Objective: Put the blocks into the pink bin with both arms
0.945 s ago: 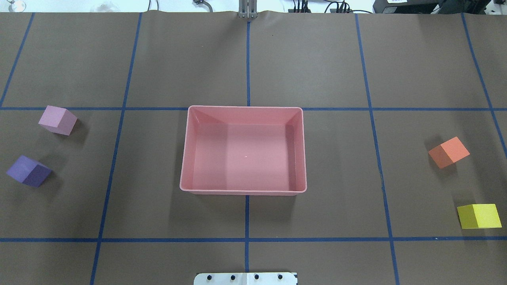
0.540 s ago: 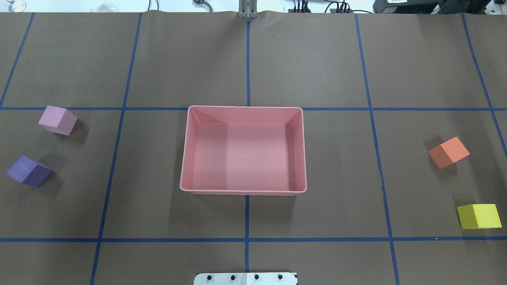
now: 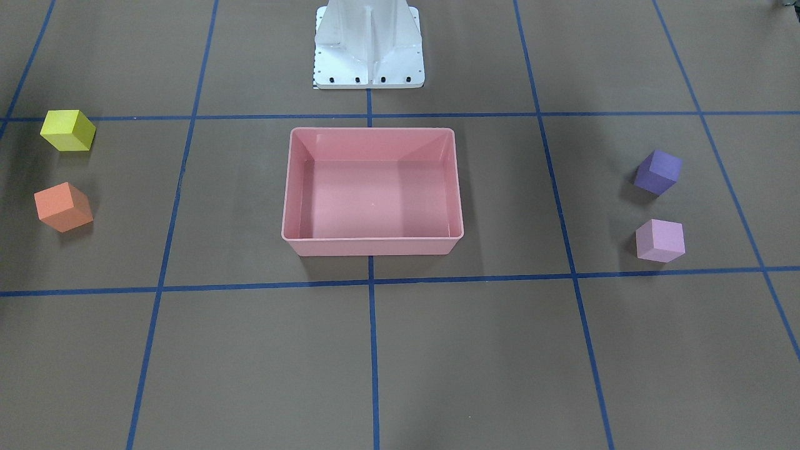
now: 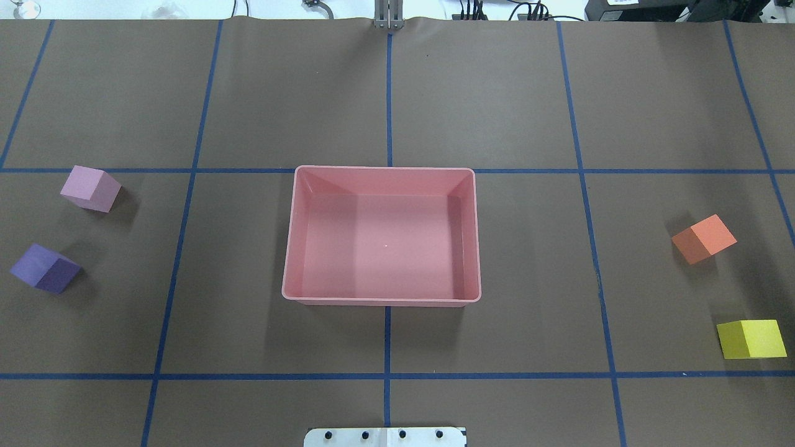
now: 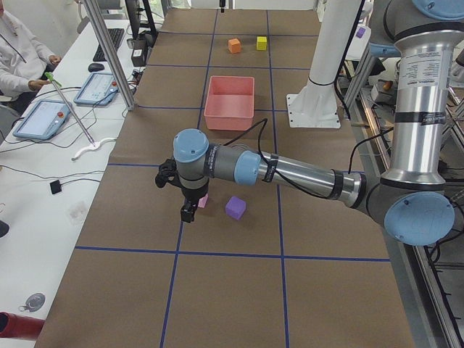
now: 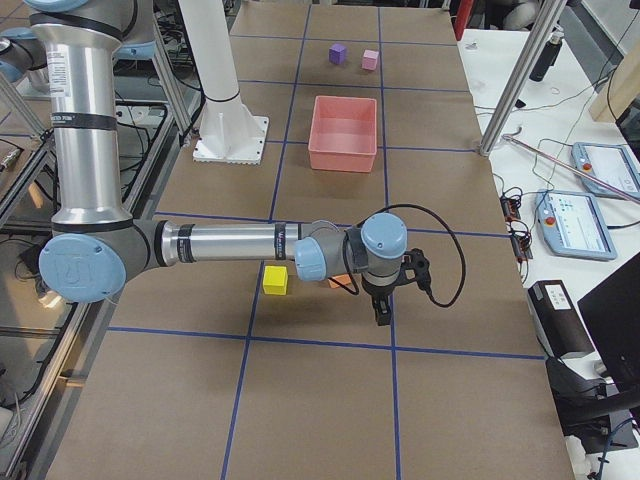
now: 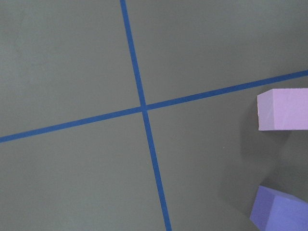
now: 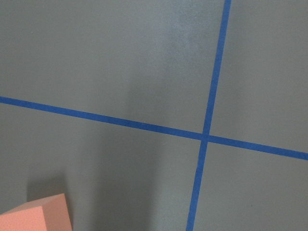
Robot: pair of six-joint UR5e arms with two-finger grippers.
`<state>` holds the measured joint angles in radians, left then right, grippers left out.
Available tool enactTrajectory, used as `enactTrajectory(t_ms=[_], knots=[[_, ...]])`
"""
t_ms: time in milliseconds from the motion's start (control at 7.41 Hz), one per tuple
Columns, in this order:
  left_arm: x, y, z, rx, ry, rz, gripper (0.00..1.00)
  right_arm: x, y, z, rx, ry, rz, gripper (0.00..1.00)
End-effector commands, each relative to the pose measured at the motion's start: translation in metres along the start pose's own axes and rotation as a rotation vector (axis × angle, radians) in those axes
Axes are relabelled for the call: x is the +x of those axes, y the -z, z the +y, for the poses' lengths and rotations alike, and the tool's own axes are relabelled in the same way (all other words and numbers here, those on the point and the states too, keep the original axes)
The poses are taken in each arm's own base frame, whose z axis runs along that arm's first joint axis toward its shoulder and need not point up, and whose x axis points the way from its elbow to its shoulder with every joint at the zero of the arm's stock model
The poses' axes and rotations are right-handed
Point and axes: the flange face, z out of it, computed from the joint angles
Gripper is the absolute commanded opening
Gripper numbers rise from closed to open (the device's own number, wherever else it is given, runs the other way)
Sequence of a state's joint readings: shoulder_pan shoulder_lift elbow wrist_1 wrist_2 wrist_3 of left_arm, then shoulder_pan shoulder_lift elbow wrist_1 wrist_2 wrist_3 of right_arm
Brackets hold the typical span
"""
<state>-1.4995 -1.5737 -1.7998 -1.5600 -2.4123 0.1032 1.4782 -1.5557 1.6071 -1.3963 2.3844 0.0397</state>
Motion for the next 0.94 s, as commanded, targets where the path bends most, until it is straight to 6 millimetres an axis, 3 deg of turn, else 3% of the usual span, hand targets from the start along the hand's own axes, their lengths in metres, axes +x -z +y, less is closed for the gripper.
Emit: enactTrajectory(t_ms=[0,135,270,675,810], knots=[[0.049,-0.045,-0.018,-0.033,-0.020,0.096,1.00,-0.006,-0.005,-0.003,-0.008,0.010,-0.002,1.00],[0.063,-0.069,-0.020,-0.057,-0.043,0.107,0.99,-0.007,-0.005,-0.003,-0.008,0.012,-0.003,1.00],[0.061,-0.081,-0.021,-0.058,-0.051,0.108,0.99,-0.008,-0.005,-0.003,-0.009,0.011,-0.003,1.00],[0.088,-0.137,-0.048,-0.029,0.023,0.044,0.99,-0.008,-0.005,-0.003,-0.009,0.011,-0.003,1.00],[0.081,-0.157,-0.060,-0.003,0.045,0.057,0.99,-0.007,-0.006,-0.003,-0.010,0.009,-0.003,1.00]])
